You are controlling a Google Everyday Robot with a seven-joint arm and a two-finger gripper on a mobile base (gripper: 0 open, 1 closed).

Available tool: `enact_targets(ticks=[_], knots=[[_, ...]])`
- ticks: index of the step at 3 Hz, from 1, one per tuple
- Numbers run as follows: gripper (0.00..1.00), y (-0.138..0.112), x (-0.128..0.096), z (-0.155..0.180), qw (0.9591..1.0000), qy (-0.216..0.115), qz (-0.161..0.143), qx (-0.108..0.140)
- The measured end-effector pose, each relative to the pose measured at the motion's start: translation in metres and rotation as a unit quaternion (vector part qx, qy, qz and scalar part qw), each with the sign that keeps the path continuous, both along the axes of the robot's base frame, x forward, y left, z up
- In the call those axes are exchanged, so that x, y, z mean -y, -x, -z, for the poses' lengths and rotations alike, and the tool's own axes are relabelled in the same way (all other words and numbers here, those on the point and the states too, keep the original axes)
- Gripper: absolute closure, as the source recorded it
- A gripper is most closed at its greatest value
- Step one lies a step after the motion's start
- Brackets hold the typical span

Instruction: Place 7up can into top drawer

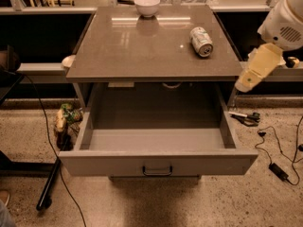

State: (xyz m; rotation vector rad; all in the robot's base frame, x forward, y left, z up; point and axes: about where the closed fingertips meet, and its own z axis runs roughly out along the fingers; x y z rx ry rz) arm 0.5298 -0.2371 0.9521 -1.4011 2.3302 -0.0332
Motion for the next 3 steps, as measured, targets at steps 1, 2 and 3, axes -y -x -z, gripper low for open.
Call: enact_targets(ticks=[1, 2, 3], knots=[[0.00, -0.053, 0.007, 0.010, 0.9972, -0.045, 0.056, 0.020], [0.00, -0.062, 0.005, 0.014, 0.9968, -0.051, 0.058, 0.021], [0.00, -0.107, -0.007, 0.026, 0.9934, -0.083, 0.070, 0.036]])
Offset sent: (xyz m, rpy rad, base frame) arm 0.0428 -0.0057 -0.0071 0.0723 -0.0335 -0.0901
